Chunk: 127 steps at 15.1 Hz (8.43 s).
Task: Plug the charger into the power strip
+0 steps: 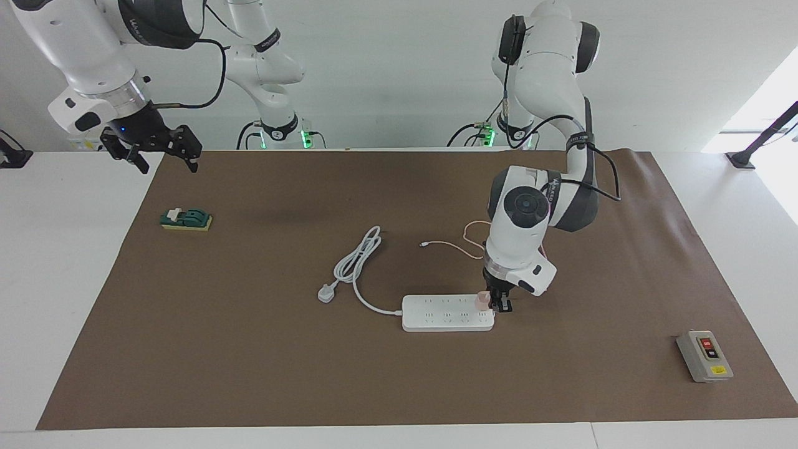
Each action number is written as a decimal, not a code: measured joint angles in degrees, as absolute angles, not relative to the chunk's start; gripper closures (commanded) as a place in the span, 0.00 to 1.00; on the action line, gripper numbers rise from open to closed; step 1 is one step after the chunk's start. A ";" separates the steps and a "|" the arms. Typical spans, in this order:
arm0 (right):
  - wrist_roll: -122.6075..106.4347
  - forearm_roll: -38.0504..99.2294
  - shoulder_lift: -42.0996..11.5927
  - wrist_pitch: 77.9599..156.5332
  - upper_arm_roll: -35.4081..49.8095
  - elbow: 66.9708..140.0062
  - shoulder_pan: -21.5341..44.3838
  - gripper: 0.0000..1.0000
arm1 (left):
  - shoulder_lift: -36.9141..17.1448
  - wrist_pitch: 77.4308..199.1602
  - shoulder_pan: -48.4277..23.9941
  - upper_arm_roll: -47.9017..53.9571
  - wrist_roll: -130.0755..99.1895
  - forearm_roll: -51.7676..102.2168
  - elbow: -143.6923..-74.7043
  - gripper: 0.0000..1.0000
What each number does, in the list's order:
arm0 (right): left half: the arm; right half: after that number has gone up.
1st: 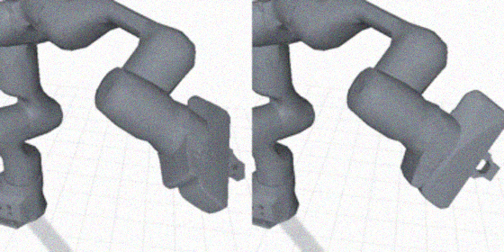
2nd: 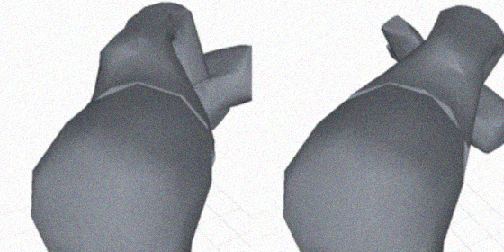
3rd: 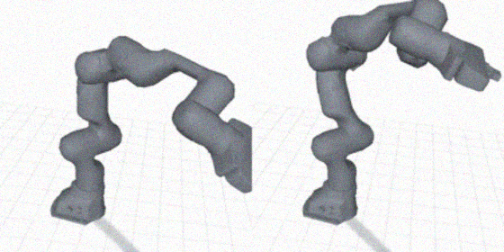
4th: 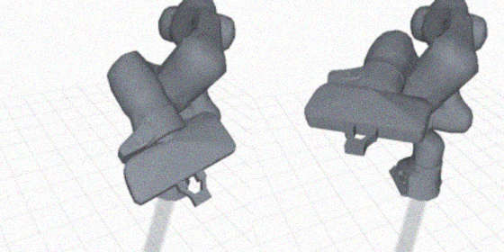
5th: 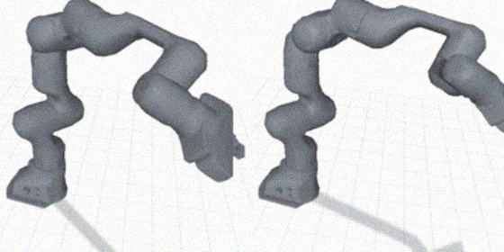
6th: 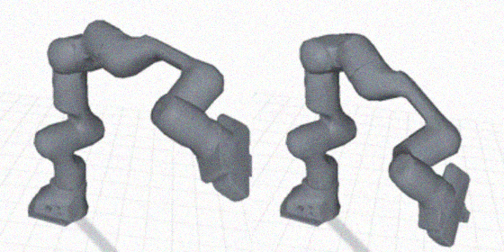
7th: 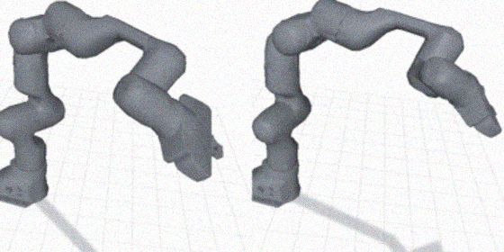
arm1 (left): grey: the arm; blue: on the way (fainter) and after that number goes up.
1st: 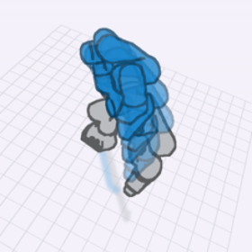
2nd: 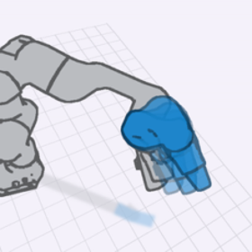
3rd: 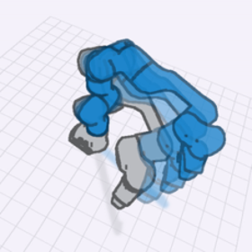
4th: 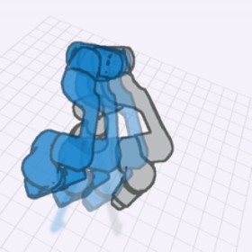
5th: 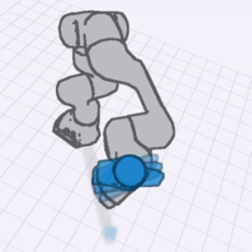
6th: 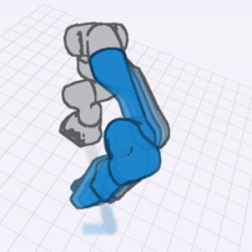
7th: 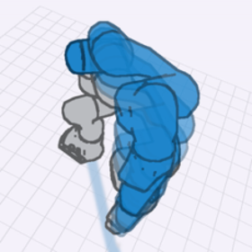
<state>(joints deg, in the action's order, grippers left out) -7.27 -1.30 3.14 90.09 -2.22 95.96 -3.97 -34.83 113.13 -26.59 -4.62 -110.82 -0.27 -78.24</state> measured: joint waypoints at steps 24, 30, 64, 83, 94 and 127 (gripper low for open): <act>-7.27 -1.30 3.14 89.99 -2.22 95.96 -3.97 0.00 | -33.34 114.78 -26.62 -4.53 -110.82 -0.18 -81.15 1.00; -7.27 -1.30 3.14 89.99 -2.22 95.96 -3.97 0.00 | -32.37 115.93 -26.64 -4.52 -110.81 -0.17 -82.89 1.00; -7.27 -1.30 3.14 89.99 -2.22 95.96 -3.97 0.00 | -31.84 114.53 -26.53 -4.63 -109.87 0.41 -83.52 1.00; -7.27 -1.31 3.14 89.99 -2.22 95.96 -3.97 0.00 | -35.21 109.51 -26.15 -4.35 -103.89 1.45 -74.83 1.00; -7.27 -1.30 3.14 89.99 -2.22 95.96 -3.97 0.00 | -35.01 109.65 -26.17 -4.43 -101.26 2.35 -77.73 1.00; -7.27 -1.30 3.14 89.99 -2.22 95.96 -3.97 0.00 | -34.40 113.10 -26.68 -5.02 -102.40 2.31 -80.08 1.00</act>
